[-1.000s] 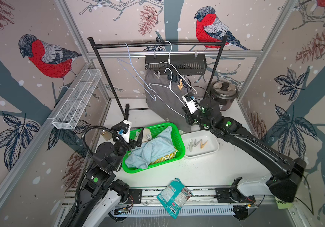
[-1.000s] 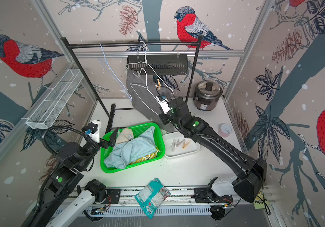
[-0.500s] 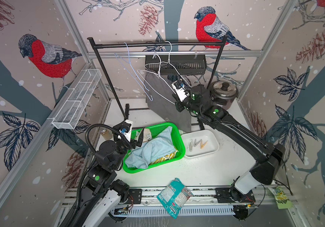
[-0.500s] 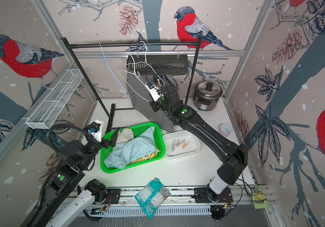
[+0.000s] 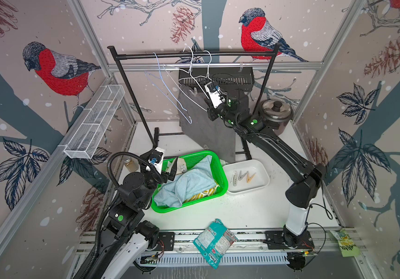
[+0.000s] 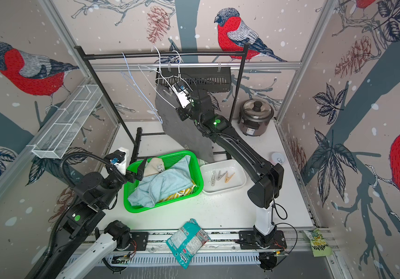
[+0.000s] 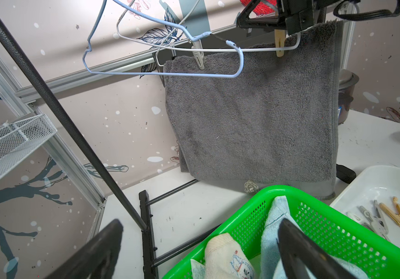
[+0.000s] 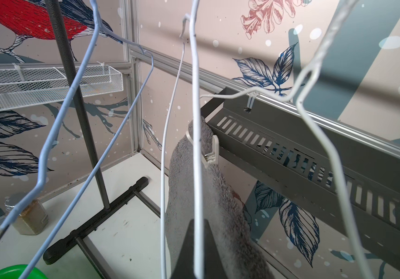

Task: Remove the clothespins securing towels to the hanger
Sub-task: Place the hanger on the clothesline.

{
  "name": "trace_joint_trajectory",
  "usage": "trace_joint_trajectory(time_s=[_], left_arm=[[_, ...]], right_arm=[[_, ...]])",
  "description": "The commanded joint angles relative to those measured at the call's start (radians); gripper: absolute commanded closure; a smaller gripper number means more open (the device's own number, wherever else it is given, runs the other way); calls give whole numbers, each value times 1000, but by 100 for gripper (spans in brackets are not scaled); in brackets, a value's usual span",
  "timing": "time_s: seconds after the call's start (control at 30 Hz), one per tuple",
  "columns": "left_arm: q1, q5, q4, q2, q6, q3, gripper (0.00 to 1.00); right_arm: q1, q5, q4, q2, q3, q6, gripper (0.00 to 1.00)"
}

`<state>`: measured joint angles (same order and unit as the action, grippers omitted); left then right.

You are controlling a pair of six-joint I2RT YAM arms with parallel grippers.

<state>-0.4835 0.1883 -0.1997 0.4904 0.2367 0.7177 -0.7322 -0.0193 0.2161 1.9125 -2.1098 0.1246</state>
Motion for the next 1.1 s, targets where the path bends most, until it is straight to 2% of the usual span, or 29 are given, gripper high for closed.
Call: trace_joint_trajectory(time_s=[0.0,0.43,0.5,0.57,0.63,0.73,0.9,1.07], left_arm=[[0,11,23,4,16,-2,1],[-1,4,28,24,38,-11,1],[-1,3,28,25,38,-13,1],[0,3,28,25,39,-13,1],[0,2,30,27,38,-12,1],[-1,-11,26,26,37,-9,2],[0,-20,26,27,27,-3,1],[0,36,57,25,-27,-7,1]], right_arm=[[3,19,5,43,-66,-22,99],[6,44,94,164,-203,-33,97],[4,47,107,166,-205,-30,87],[-1,47,115,156,-202,-25,68],[-4,50,117,140,-197,-15,54],[-12,42,115,105,-171,4,41],[-29,9,112,21,-105,15,32],[-50,-8,111,-91,-13,13,26]])
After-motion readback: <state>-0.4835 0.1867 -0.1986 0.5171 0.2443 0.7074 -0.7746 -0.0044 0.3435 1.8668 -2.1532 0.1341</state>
